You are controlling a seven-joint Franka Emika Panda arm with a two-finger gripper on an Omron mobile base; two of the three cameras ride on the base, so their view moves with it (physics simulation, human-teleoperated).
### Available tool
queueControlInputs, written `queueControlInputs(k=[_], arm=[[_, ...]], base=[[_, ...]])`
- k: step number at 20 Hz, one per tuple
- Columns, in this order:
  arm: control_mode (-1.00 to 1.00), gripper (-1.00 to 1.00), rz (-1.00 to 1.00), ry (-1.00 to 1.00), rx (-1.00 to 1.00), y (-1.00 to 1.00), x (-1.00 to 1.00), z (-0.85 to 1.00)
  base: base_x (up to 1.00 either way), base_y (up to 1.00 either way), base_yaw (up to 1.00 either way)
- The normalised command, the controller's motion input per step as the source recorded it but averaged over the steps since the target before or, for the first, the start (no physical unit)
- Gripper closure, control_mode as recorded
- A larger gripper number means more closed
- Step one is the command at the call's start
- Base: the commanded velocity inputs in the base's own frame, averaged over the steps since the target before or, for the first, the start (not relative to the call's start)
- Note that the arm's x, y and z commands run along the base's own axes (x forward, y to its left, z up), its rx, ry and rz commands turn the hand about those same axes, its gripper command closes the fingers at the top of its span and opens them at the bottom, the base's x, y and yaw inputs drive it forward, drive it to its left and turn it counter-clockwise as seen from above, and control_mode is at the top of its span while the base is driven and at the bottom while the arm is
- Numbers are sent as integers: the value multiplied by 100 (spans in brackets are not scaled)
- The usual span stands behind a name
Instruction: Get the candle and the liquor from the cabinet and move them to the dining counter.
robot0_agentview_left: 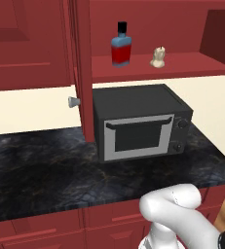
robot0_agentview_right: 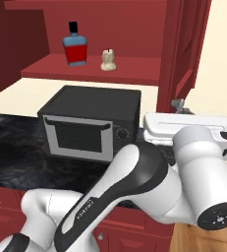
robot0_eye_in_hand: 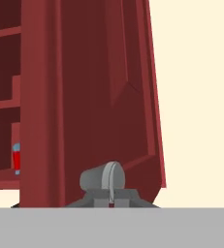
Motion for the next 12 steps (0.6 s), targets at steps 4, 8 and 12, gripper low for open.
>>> queueControlInputs(k=[4, 8, 12], arm=[[-100, 100, 0, 0, 0, 0, 0, 0], [-100, -100, 0, 0, 0, 0, 0, 0], [-100, -100, 0, 0, 0, 0, 0, 0]], base=[[0, 0, 0], [0, 0, 0], [0, 0, 0]])
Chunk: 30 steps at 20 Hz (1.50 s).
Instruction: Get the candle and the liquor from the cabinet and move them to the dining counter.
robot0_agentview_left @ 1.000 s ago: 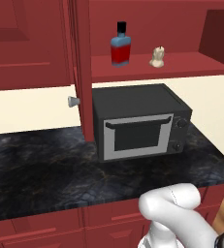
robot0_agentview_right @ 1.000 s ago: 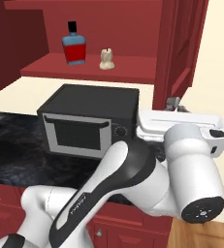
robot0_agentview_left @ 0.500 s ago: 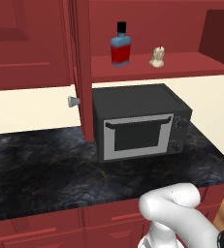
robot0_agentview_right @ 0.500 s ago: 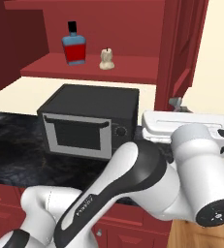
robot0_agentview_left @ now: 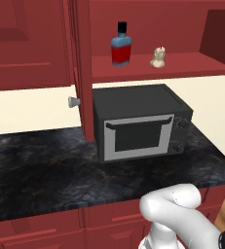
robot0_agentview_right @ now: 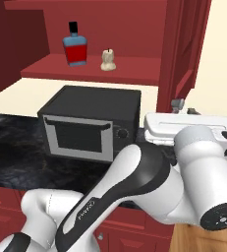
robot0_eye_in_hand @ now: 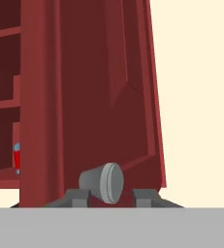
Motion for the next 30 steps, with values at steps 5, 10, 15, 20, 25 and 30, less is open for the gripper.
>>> queueControlInputs(k=[5, 10, 15, 20, 25, 30], arm=[[-100, -100, 0, 0, 0, 0, 0, 0], [-100, -100, 0, -1, 0, 0, -5, 0], [-100, -100, 0, -3, -3, 0, -54, 2], [-100, -100, -3, -10, -2, 8, -100, 5], [-100, -100, -9, -8, 0, 54, -100, 5], [-100, -100, -33, -9, -8, 100, -31, 4]], base=[[0, 0, 0], [0, 0, 0], [0, 0, 0], [0, 0, 0], [0, 0, 0], [0, 0, 0]])
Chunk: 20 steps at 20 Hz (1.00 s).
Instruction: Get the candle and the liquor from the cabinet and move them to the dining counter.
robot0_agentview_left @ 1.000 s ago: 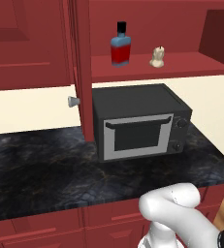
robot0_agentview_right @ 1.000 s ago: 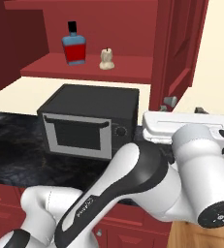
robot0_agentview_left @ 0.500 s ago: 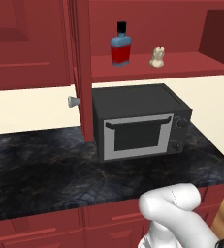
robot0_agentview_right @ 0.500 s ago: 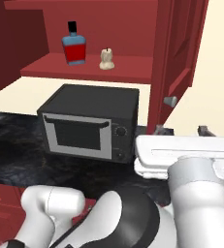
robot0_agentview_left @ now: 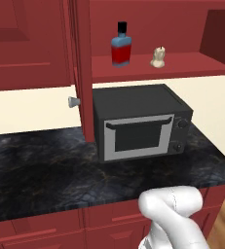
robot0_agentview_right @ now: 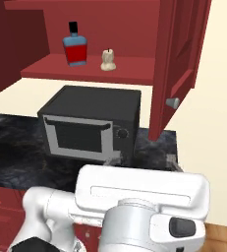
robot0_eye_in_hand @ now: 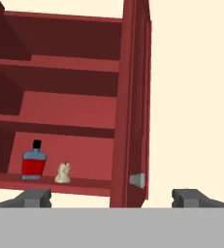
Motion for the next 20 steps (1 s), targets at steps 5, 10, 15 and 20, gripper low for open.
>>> queueControlInputs(k=[5, 10, 15, 20], arm=[[-100, -100, -34, -1, -10, 100, 38, 0], [-100, -100, -37, 0, -8, 99, 66, 0], [-100, -100, -44, 0, -2, 68, 82, 0], [-100, -100, -39, 0, 0, 44, 68, 0]], base=[[0, 0, 0], [0, 0, 0], [0, 0, 0], [0, 0, 0]])
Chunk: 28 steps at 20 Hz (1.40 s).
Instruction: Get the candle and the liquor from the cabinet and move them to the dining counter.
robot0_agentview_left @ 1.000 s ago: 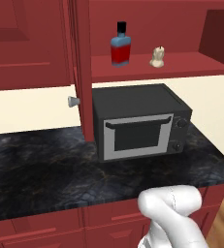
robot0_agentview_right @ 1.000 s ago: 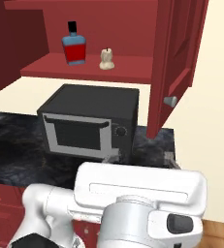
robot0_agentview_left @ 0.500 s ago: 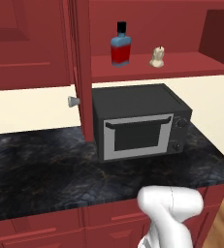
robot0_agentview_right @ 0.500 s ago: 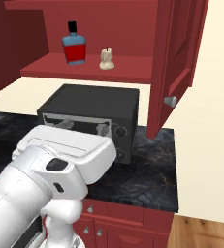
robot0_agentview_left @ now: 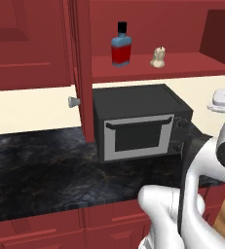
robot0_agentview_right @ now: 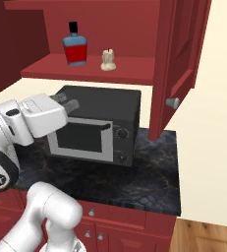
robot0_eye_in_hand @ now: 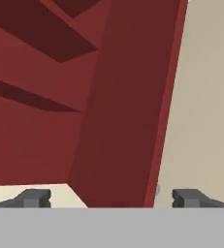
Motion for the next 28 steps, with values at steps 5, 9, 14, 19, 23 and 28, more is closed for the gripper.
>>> queueControlInputs(k=[5, 9, 14, 19, 23, 28], arm=[[-100, -100, -12, -1, 0, -7, 47, 0], [-100, -100, -2, -3, 1, -23, 46, -2], [-100, -100, -1, -6, 3, -34, 33, -10], [-100, -100, -15, -4, 14, -19, 22, 0], [-100, -100, -12, -1, 12, -21, 17, -1], [-100, -100, -3, -4, 5, -48, 10, -2]], base=[[0, 0, 0], [0, 0, 0], [0, 0, 0], [0, 0, 0], [0, 0, 0], [0, 0, 0]])
